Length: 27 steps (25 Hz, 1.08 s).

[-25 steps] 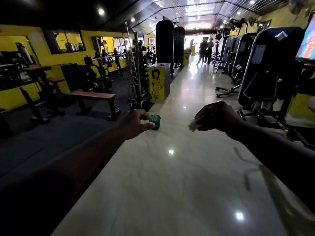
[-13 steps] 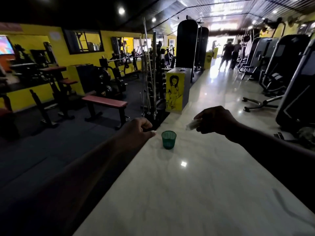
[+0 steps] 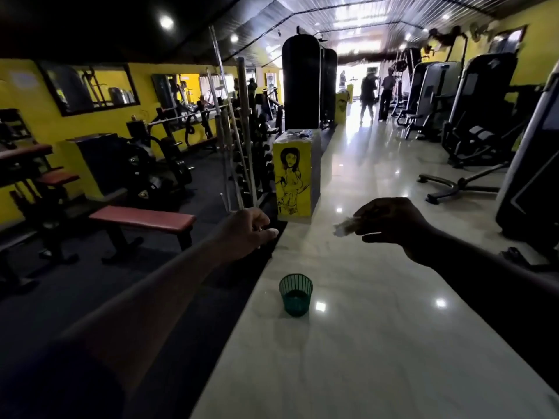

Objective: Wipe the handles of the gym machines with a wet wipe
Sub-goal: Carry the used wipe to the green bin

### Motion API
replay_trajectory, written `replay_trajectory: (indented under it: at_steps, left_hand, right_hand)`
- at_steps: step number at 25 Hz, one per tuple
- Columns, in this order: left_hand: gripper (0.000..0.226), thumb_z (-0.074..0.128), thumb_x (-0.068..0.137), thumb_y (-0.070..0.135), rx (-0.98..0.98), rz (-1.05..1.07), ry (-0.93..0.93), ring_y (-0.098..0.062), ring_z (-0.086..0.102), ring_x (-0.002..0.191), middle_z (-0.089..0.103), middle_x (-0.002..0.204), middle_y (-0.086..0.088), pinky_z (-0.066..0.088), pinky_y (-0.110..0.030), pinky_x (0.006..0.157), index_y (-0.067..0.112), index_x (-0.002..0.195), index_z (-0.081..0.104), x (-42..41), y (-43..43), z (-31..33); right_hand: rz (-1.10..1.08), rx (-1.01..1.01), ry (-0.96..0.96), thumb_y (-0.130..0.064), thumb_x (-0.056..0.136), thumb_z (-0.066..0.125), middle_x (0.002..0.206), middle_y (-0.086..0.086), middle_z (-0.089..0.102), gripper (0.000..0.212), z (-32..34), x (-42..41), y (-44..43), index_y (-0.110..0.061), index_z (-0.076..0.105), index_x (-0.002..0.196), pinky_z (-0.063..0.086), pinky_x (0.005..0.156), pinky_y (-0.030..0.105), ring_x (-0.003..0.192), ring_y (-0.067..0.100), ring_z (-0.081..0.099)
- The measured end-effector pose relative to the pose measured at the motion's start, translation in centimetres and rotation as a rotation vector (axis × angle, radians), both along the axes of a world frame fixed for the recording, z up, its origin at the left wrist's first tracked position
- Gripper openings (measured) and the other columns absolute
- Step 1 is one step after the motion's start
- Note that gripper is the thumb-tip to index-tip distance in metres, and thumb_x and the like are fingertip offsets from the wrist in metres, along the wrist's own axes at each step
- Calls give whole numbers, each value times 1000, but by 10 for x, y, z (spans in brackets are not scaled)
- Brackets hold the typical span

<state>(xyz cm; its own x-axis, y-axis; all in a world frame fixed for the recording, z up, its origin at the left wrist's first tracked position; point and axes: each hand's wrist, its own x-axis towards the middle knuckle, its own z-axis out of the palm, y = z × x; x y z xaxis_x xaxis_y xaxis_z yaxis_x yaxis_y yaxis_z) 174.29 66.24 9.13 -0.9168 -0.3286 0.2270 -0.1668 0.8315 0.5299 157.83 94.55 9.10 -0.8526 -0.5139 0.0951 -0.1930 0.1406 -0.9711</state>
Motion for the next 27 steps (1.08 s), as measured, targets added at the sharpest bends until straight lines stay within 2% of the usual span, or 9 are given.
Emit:
replay_trajectory:
  at_steps: [2, 4, 6, 9, 13, 18, 22, 24, 27]
  left_hand:
    - [38, 75, 92, 41, -2, -42, 7, -14, 68, 97, 68, 107, 5, 44, -18, 67, 15, 119, 69, -68, -35, -8]
    - [35, 76, 91, 41, 13, -40, 22, -13, 67, 92, 68, 103, 4, 47, -23, 69, 15, 115, 69, -134, -72, -24]
    - [35, 76, 91, 42, 22, -15, -3, -11, 65, 88, 67, 99, 5, 45, -22, 66, 15, 113, 70, -201, -111, -48]
    - [36, 77, 90, 41, 56, 31, -76, -13, 66, 88, 70, 100, 3, 45, -24, 70, 14, 114, 72, -278, -168, -91]
    - [37, 79, 90, 38, 150, 102, -190, -17, 68, 93, 73, 104, -1, 54, -30, 84, 12, 114, 72, -345, -239, -152]
    - [30, 79, 90, 34, 281, 156, -305, -15, 62, 80, 65, 87, 3, 43, -22, 73, 12, 109, 72, -450, -326, -258]
    - [31, 79, 89, 34, 386, 125, -437, -17, 68, 91, 72, 102, -1, 42, -21, 76, 13, 110, 73, -531, -377, -327]
    - [31, 78, 89, 37, 409, 101, -526, -16, 68, 95, 73, 109, -1, 47, -24, 79, 16, 111, 73, -566, -395, -361]
    - [27, 76, 91, 35, 464, 96, -597, -20, 69, 100, 73, 110, -4, 54, -31, 86, 15, 109, 72, -608, -411, -400]
  right_hand:
    - [8, -22, 8, 2, 86, 75, 100, 35, 71, 11, -11, -63, -34, 3, 75, 96, 61, 84, 45, 101, 49, 71]
    - [-2, -32, -2, 4, 87, 73, 101, 35, 71, 12, -29, -127, -70, 5, 74, 99, 61, 82, 43, 101, 50, 71]
    - [12, -21, -38, 5, 88, 72, 103, 35, 72, 16, -51, -195, -112, 7, 72, 104, 63, 83, 44, 100, 49, 72]
    - [51, 68, -105, 3, 88, 73, 104, 33, 72, 17, -89, -282, -181, 5, 74, 105, 63, 83, 44, 96, 45, 73]
    - [78, 210, -240, 1, 89, 74, 99, 27, 74, 14, -150, -361, -269, 0, 75, 103, 62, 80, 46, 85, 36, 73]
    - [-3, 350, -364, -6, 85, 82, 88, 18, 77, 21, -266, -445, -368, -4, 70, 103, 61, 60, 38, 70, 27, 72]
    - [-219, 447, -496, 2, 77, 84, 83, 24, 74, 15, -340, -501, -425, -7, 72, 82, 62, 64, 41, 70, 28, 73]
    - [-240, 509, -560, 0, 74, 87, 79, 19, 73, 16, -372, -525, -452, -8, 73, 76, 63, 66, 41, 72, 27, 73]
    - [-256, 619, -573, -11, 64, 87, 72, 7, 75, 14, -429, -555, -483, -16, 75, 71, 66, 69, 45, 68, 21, 75]
